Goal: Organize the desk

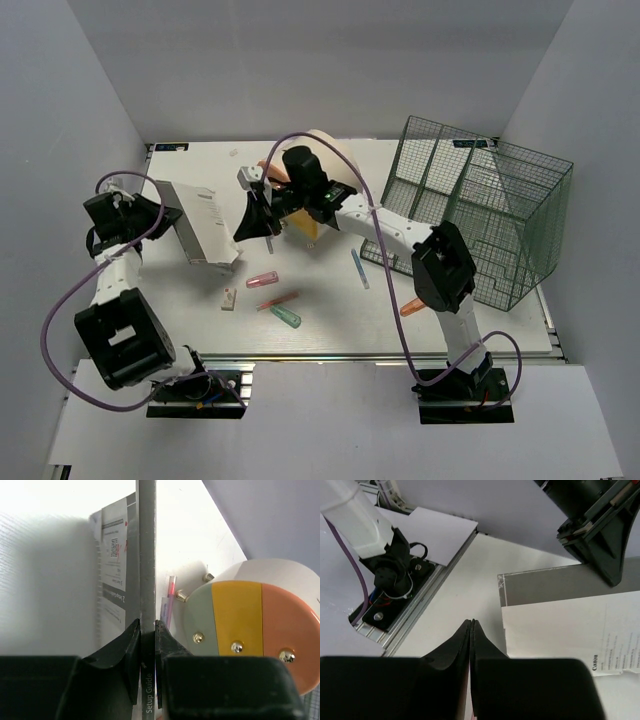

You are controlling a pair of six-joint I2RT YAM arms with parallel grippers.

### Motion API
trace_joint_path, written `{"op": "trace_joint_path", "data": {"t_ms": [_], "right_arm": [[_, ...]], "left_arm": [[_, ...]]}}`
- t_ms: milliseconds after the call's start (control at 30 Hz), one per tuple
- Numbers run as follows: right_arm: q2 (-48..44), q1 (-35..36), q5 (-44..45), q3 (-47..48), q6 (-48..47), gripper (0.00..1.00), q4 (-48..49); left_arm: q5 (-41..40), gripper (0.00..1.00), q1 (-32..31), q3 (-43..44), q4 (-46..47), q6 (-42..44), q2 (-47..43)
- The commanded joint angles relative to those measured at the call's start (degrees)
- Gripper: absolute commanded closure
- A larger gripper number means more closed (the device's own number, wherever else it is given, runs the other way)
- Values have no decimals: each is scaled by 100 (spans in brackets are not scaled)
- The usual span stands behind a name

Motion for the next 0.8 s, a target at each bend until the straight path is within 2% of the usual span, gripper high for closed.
{"op": "trace_joint_path", "data": {"t_ms": [0,33,67,133,167,233,333,433,600,667,767], "right_arm": [[-483,36,96,514,517,95,-79],[-491,36,219,654,545,91,-245],[-552,36,298,708,571,83,-317],[-597,18,518,761,755,77,-370],[-658,18,580,770,878,68,-344],[-711,-17,764,848,1229,55,-352],[-676,-139,687,1076,1982,46,-318],[-720,-254,502,1148,2520,33,-160],[-878,-430,335,1201,2514,26,86],[-957,-491,256,1201,2233,18,139],[-1054,-614,159,1288,1725,15,324]], "left_arm": [[-22,100,-145,582,-325,449,-643],[-153,100,-197,644,-415,633,-714],[-233,100,-250,714,-537,696,-785],[-364,100,-311,882,-749,862,-1004],[-409,100,-312,934,-863,898,-1075],[-497,100,-373,1118,-1056,1021,-1302],[-602,100,-435,1321,-1302,1214,-1662],[-523,100,-496,1453,-1444,1443,-2076],[-173,100,-496,1883,-1777,1925,-2613],[-111,100,-496,2112,-1936,2102,-2859],[283,100,-496,2349,-2173,2532,-3175]]}}
